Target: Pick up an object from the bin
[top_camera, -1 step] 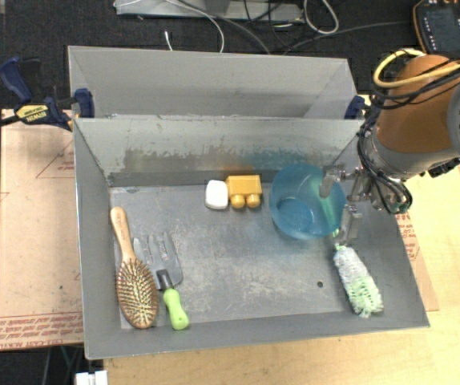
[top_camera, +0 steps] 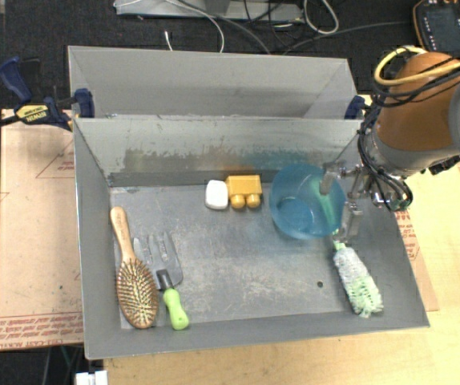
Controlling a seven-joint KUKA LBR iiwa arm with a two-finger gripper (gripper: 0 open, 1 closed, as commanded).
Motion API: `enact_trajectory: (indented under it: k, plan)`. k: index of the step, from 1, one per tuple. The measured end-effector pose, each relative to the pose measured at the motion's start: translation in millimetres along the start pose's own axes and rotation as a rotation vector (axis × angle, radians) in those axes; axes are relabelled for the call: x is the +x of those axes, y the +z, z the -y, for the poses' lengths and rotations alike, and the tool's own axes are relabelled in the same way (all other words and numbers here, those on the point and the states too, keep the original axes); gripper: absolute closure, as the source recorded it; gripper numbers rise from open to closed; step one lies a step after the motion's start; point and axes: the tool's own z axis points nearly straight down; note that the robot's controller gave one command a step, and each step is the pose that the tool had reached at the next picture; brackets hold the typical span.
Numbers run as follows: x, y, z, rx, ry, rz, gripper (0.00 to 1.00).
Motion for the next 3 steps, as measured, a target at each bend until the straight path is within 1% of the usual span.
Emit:
enact_trajectory:
  k: [1,2,3]
  plan:
    - [-4.1,33.5,-7.5,-0.001,-0.085,-0.001,1.0]
    - [-4.2,33.4,-7.7,-0.001,-0.087,-0.001,1.0]
    - [-0.5,34.4,-10.1,-0.001,-0.108,0.0,1.0]
